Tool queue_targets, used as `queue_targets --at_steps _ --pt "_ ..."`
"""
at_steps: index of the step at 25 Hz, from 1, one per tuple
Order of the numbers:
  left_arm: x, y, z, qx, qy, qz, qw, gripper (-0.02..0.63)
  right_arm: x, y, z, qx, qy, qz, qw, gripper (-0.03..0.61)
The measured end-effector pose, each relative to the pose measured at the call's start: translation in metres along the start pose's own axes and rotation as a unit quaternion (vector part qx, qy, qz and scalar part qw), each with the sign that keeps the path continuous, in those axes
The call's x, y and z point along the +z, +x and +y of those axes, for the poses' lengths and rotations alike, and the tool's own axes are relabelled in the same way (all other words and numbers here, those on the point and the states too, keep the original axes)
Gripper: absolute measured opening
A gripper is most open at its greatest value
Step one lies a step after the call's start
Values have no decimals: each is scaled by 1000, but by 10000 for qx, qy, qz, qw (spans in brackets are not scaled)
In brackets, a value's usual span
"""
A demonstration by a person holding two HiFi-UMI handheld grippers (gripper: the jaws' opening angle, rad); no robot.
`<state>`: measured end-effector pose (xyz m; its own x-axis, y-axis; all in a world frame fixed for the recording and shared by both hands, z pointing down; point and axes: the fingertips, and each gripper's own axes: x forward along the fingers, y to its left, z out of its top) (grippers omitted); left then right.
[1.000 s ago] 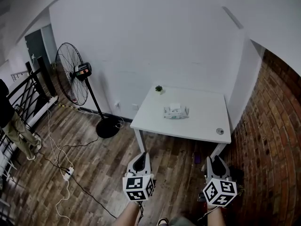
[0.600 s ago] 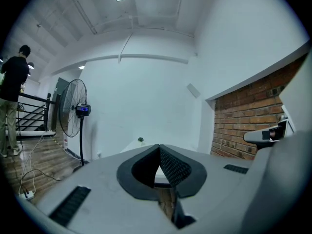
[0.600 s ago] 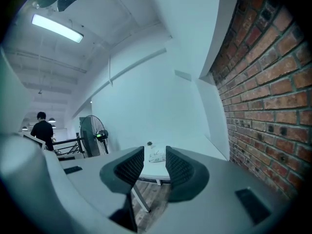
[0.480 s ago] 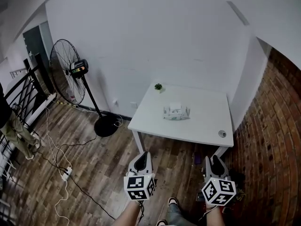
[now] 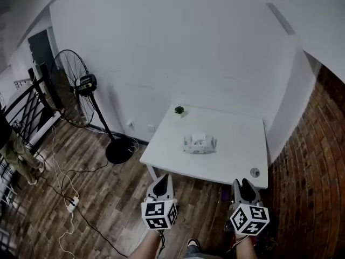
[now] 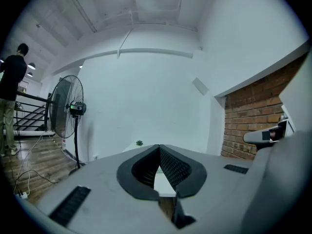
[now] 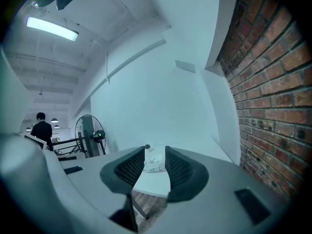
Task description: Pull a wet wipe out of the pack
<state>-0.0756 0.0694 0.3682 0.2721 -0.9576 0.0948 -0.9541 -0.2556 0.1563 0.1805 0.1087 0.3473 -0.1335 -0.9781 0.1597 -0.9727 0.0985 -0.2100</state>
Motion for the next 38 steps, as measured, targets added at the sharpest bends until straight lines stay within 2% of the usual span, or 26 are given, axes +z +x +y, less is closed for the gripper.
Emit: queue_targets --at_steps 8,20,26,38 --pt "10 59 6 259 74 12 9996 3 12 72 -15 332 45 106 9994 127" --pt "4 109 33 599 201 114 9979 3 -1 147 -21 567 227 362 9975 123" --pt "3 161 47 427 108 157 9989 3 -2 189 -22 466 174 437 9978 123" --pt "41 301 95 -102 146 166 9997 3 30 309 -14 6 238 279 9993 123"
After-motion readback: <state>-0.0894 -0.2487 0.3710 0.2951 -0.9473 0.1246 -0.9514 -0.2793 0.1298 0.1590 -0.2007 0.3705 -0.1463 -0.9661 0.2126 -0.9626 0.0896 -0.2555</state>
